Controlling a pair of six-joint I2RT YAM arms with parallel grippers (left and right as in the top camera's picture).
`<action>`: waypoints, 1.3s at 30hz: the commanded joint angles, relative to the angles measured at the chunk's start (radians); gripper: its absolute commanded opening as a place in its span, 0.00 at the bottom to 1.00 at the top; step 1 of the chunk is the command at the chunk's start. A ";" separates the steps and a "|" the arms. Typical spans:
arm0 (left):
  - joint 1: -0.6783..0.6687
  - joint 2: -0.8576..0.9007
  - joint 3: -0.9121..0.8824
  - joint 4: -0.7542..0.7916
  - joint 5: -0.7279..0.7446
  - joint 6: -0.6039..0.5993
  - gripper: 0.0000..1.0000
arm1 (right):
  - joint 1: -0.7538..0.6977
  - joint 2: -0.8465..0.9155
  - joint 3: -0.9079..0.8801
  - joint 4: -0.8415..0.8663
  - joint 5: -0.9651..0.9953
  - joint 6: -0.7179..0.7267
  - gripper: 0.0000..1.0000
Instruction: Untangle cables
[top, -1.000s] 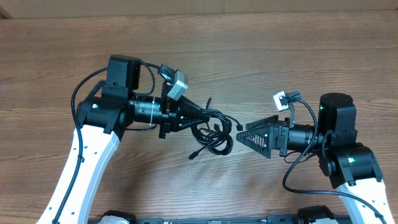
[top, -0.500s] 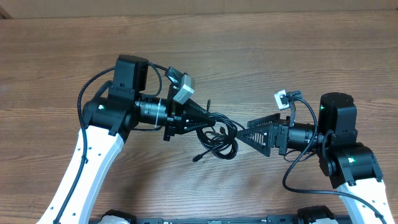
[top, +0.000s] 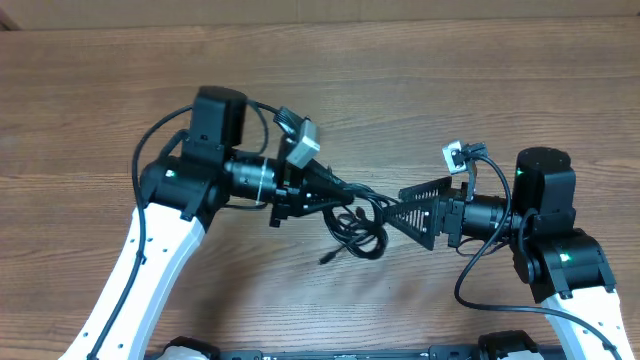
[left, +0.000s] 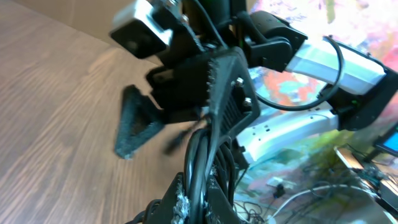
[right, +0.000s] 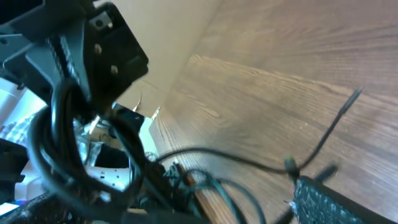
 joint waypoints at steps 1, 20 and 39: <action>-0.041 -0.015 0.016 0.002 0.026 -0.010 0.04 | 0.005 -0.010 0.022 0.029 0.011 -0.003 1.00; -0.095 -0.015 0.016 0.006 0.030 -0.038 0.04 | 0.005 0.114 0.022 -0.003 0.473 0.212 1.00; -0.094 -0.015 0.016 -0.011 -0.134 -0.140 0.04 | 0.000 0.114 0.022 -0.206 0.924 0.313 1.00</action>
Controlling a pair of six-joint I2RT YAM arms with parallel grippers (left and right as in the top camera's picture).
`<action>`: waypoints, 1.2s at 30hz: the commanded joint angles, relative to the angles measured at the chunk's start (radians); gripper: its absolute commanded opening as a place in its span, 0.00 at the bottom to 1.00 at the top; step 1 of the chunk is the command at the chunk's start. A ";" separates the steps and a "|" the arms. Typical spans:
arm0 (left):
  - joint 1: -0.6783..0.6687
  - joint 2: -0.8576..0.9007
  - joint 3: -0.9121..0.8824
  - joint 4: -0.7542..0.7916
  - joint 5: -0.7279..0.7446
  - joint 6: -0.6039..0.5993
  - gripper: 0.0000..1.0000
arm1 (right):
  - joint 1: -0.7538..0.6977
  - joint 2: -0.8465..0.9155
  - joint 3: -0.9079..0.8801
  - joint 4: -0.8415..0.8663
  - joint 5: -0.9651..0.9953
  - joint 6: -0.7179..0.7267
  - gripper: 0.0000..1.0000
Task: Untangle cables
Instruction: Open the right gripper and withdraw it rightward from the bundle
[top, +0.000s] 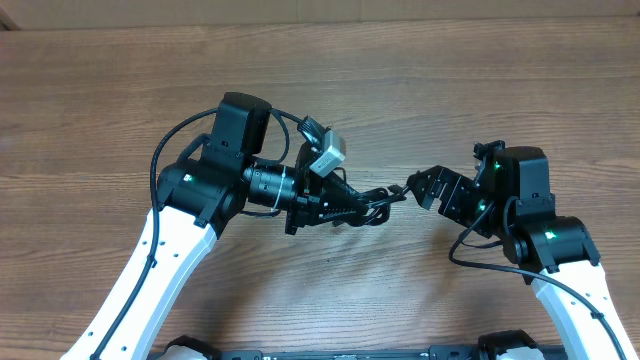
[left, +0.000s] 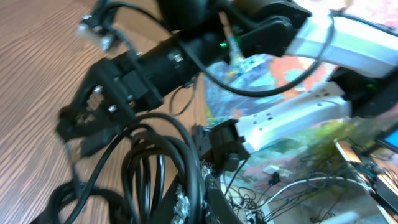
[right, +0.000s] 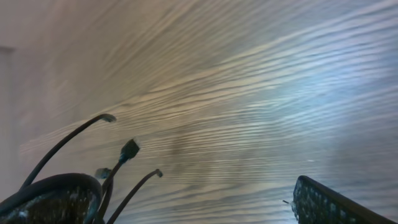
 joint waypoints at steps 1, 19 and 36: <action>-0.013 -0.015 0.016 -0.007 -0.078 -0.105 0.04 | -0.019 0.006 0.022 -0.035 0.172 0.030 1.00; -0.013 -0.015 0.016 -0.016 -0.234 -0.177 0.04 | -0.179 -0.058 0.023 0.001 0.048 -0.008 1.00; -0.013 -0.015 0.016 0.182 -0.339 -0.467 0.04 | -0.179 -0.082 0.023 -0.160 -0.320 -0.489 1.00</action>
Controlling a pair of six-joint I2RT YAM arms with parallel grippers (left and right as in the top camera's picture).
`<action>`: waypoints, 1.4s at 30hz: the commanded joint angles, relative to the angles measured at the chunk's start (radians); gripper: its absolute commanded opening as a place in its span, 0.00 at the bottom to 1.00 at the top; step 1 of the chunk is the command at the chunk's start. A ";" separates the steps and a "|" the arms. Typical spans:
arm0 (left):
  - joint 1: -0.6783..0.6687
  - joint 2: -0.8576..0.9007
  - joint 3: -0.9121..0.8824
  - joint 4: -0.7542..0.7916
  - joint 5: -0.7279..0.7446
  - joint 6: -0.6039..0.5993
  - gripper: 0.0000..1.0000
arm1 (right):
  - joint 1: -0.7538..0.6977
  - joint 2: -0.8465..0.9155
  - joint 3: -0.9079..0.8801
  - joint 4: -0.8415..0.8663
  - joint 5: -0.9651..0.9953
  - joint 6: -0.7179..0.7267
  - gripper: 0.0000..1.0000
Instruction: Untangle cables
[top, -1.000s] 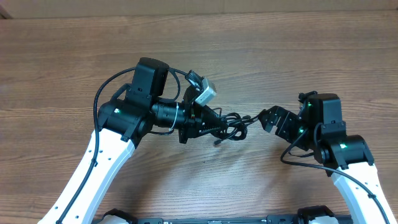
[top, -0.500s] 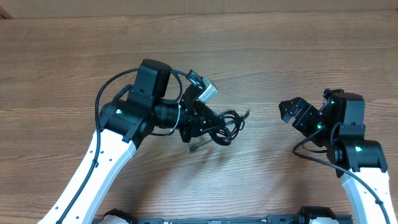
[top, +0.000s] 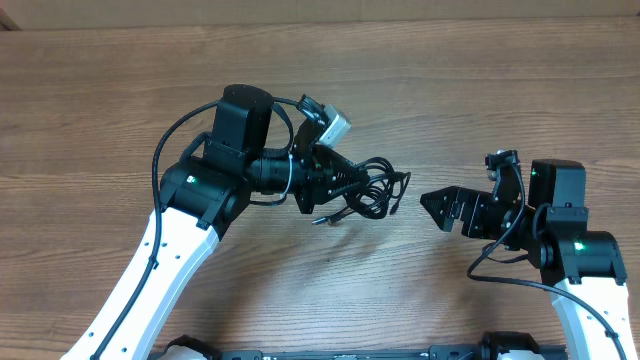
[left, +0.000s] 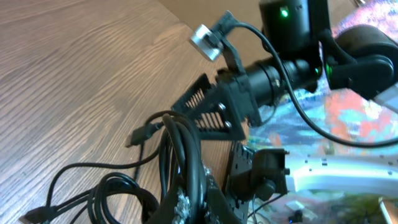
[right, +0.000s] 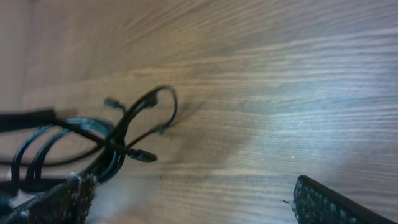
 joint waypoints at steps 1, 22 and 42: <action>0.000 -0.015 0.016 0.012 -0.079 -0.151 0.04 | -0.002 -0.013 0.021 -0.027 -0.107 -0.116 1.00; -0.172 -0.015 0.016 0.068 -0.081 -0.424 0.04 | -0.002 0.023 0.021 0.168 -0.092 -0.205 1.00; -0.203 -0.015 0.016 0.016 -0.299 -0.383 0.04 | -0.002 0.010 0.021 -0.134 0.121 0.285 1.00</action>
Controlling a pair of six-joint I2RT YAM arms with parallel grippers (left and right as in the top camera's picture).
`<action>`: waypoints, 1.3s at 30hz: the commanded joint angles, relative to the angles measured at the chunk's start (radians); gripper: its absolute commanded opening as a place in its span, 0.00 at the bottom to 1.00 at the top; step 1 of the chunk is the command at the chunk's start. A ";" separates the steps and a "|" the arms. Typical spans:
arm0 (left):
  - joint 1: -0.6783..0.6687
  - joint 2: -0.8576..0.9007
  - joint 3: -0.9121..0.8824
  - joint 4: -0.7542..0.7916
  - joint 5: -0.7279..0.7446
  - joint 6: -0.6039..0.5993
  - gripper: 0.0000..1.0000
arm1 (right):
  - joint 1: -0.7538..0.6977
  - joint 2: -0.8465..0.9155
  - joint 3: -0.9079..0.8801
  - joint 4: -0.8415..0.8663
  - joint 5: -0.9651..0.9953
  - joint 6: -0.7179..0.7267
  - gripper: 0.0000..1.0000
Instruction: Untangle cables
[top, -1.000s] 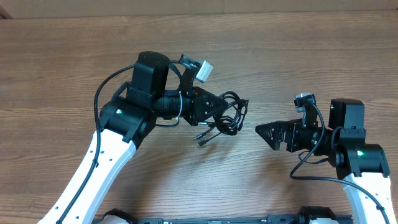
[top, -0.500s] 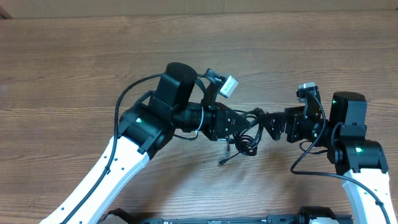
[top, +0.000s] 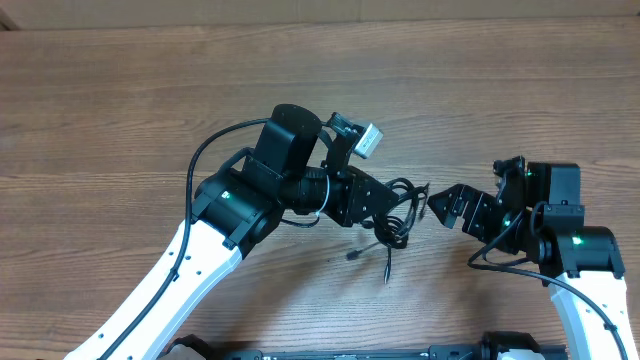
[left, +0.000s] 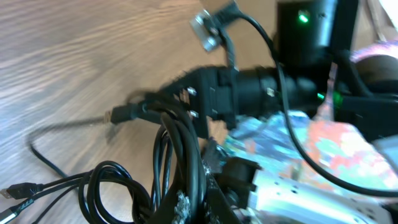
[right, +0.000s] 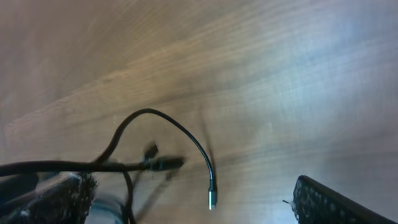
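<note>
A tangled bundle of black cables (top: 400, 218) hangs from my left gripper (top: 384, 206), which is shut on it near the table's middle. In the left wrist view the cables (left: 179, 149) run up between the jaws of the left gripper (left: 193, 204), with loops spilling left. My right gripper (top: 446, 206) stands open just right of the bundle, touching none of it. The right wrist view shows that gripper (right: 193, 186) open over the wood, with a loose cable end with a silver plug (right: 211, 199) and another dark plug (right: 166, 164) between its fingers (right: 329, 202).
The wooden table (top: 120, 90) carries only the cables. Two loose ends (top: 372, 255) trail down from the bundle toward the front edge. Both arms crowd the middle right; the right arm's body (top: 570, 240) sits by the right edge.
My left gripper has moved to the right with the bundle and now sits close to the right gripper. The right gripper has stayed open in about the same place, and loose ends now hang below the bundle.
At first both grippers met at the bundle, the left shut on it and the right open around its right side. Then the right gripper was drawn back, open, and later stood well clear. The left has kept hold throughout and now brings the bundle beside the right gripper.
</note>
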 joint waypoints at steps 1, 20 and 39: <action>-0.006 -0.015 0.016 -0.007 -0.119 0.022 0.04 | -0.002 -0.022 0.019 -0.070 0.002 0.114 1.00; -0.008 -0.015 0.016 0.110 -0.077 0.011 0.04 | 0.000 -0.088 0.019 0.043 -0.383 0.113 1.00; -0.109 -0.015 0.016 0.209 -0.038 -0.046 0.04 | 0.000 -0.018 0.018 0.148 -0.177 0.114 1.00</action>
